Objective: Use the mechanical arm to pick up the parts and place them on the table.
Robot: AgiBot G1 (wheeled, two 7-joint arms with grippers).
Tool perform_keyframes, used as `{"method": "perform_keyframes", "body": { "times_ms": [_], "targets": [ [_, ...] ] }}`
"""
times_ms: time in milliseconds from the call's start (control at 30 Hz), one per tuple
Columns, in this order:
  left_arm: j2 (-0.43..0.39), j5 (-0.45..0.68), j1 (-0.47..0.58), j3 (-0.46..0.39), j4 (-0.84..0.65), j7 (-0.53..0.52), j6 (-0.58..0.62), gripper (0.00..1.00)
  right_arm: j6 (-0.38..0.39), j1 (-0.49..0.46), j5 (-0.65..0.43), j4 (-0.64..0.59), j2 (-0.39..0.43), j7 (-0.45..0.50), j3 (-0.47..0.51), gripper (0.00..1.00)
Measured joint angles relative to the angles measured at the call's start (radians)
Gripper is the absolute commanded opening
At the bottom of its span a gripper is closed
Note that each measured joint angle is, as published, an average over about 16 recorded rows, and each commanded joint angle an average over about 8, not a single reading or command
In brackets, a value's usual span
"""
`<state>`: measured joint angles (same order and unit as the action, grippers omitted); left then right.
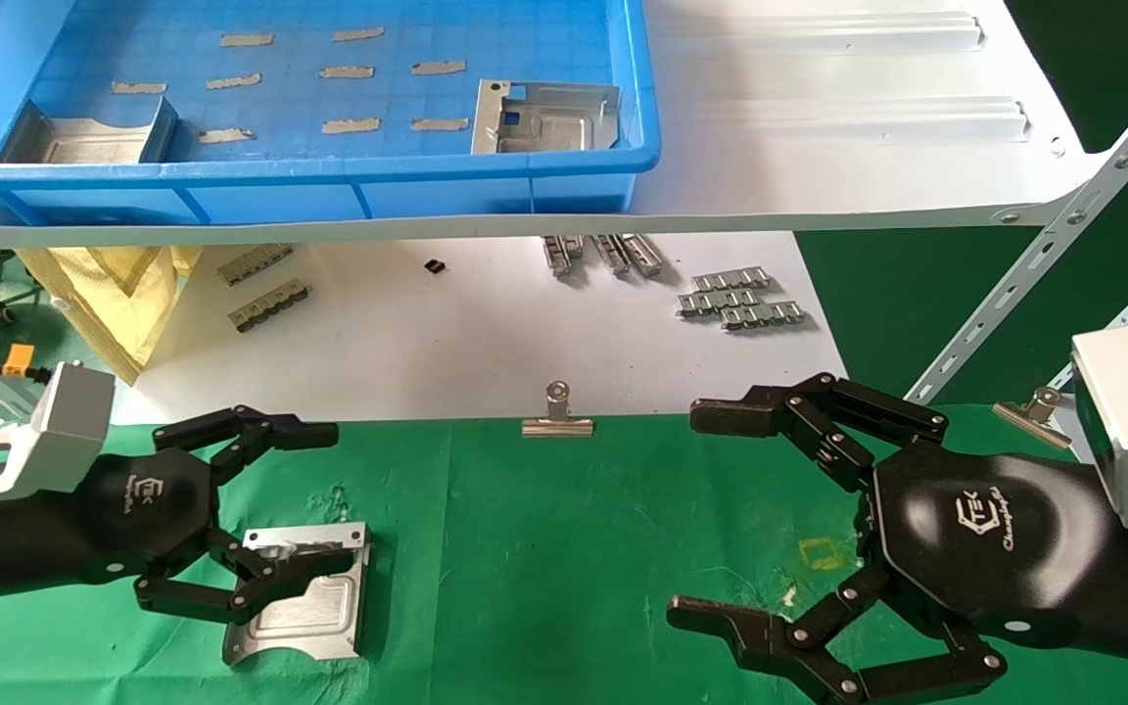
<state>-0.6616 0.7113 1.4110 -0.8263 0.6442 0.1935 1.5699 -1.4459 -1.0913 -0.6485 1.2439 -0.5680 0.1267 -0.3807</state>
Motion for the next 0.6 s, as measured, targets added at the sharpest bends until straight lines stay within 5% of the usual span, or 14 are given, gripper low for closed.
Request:
{"method": "perform_keyframes", "body": {
  "times_ms": [600],
  "targets": [
    [0.021,0.008,-0.142,0.230,0.269,-0.160,-0.031,1.00,0.000,0.000,0.000,0.000,0.000,0.000,0.000,1.00]
  ]
}}
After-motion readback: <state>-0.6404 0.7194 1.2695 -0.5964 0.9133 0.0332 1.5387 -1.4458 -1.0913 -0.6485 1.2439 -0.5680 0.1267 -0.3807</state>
